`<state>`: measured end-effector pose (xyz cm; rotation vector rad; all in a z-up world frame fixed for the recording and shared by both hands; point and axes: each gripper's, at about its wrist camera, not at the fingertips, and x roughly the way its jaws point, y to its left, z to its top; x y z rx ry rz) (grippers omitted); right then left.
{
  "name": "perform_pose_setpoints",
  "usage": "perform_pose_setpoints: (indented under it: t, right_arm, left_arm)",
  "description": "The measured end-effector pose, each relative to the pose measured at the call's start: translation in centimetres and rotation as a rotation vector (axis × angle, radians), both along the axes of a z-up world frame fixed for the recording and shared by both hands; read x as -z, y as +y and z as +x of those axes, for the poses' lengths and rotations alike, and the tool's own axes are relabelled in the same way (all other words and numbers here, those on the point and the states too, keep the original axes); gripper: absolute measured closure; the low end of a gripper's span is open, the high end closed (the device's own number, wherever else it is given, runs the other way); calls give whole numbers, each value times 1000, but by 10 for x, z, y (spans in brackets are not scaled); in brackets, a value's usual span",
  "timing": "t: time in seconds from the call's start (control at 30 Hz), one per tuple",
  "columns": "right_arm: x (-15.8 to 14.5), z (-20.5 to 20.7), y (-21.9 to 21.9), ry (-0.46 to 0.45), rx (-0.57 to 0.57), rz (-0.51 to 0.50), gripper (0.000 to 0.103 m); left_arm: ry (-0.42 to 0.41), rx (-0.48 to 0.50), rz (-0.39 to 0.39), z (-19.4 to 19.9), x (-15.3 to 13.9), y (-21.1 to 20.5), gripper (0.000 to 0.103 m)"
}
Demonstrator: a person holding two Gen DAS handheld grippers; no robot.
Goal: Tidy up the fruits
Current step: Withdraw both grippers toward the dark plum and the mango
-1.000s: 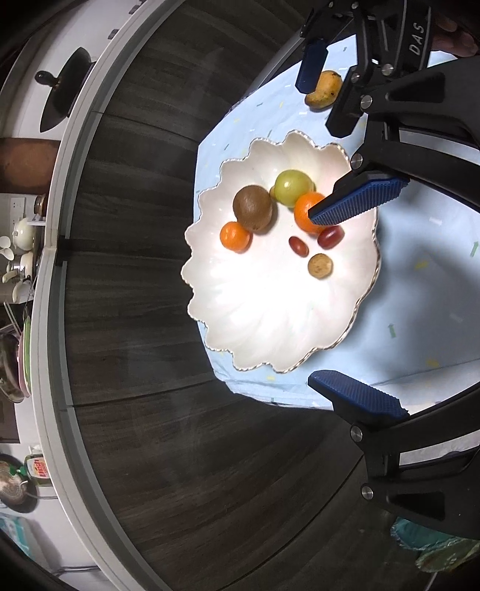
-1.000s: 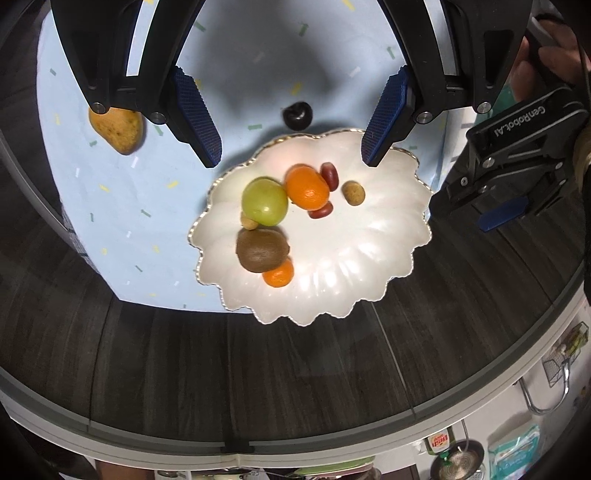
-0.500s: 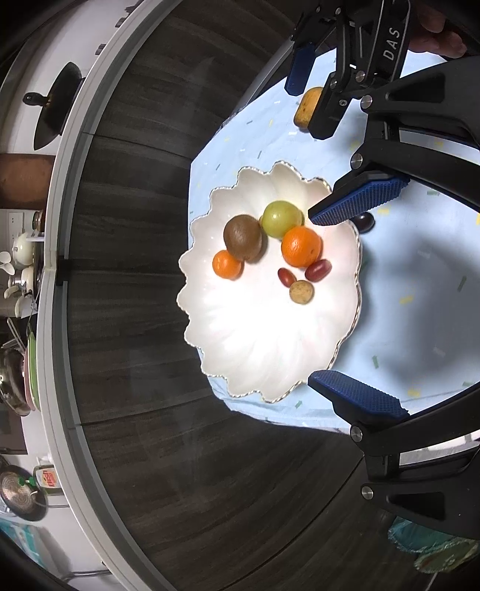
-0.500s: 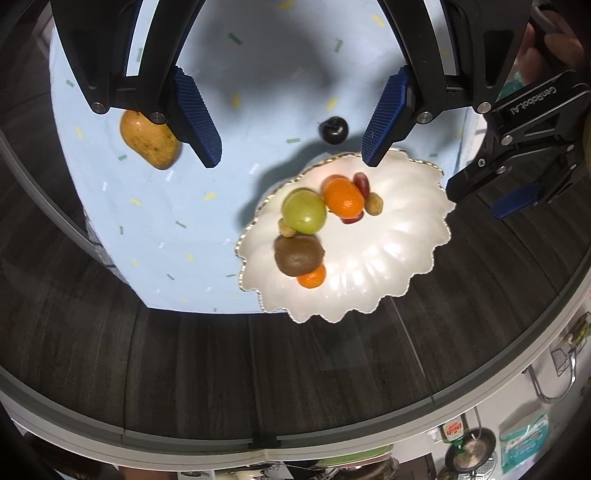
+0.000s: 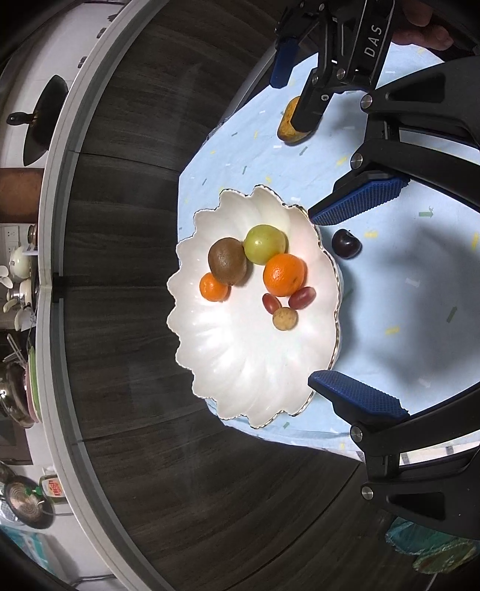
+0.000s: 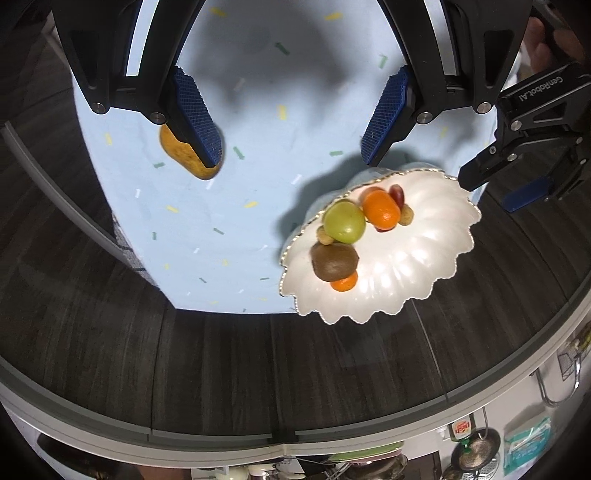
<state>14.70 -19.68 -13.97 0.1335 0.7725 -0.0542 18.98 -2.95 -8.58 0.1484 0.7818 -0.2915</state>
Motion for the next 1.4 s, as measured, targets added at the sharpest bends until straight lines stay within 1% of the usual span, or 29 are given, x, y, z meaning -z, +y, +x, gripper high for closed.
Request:
perform_pose_setpoints:
  t: [0.1, 0.33, 0.4, 0.53, 0.63, 0.8, 0.93, 1.17, 1.27, 1.4]
  right_arm:
    - [1, -6, -2, -19, -1, -30, 24]
    - [6, -15, -11, -46, 11, -44, 24]
    - [9, -16, -14, -50, 17, -49, 24]
    - [13, -20, -20, -60, 31, -73, 24]
    - [17, -23, -23, -70, 41, -99, 18]
    - [23, -26, -28, -81, 54, -125, 17]
    - [26, -28, -32, -93, 70, -143, 12]
    - [34, -29, -34, -109, 87, -185, 12]
    - [36, -31, -35, -129, 87, -193, 12]
    - [38, -30, -39, -135, 80, -191, 12]
  left_arm:
    - [-27, -14, 9, -7, 1, -3, 22]
    - [-68, -37, 19, -18, 4, -11, 21]
    - [-72, -42, 17, -21, 5, -13, 18]
    - [-73, -55, 20, -25, 12, -18, 17]
    - [-67, -64, 22, -27, 18, -21, 16]
    - [-65, -89, 23, -29, 27, -26, 10]
    - [-81, -100, 44, -31, 31, -31, 9]
    - [-89, -133, 55, -31, 39, -33, 6]
    - [-91, -137, 62, -30, 43, -36, 6]
    - [-102, -143, 65, -30, 45, -41, 6]
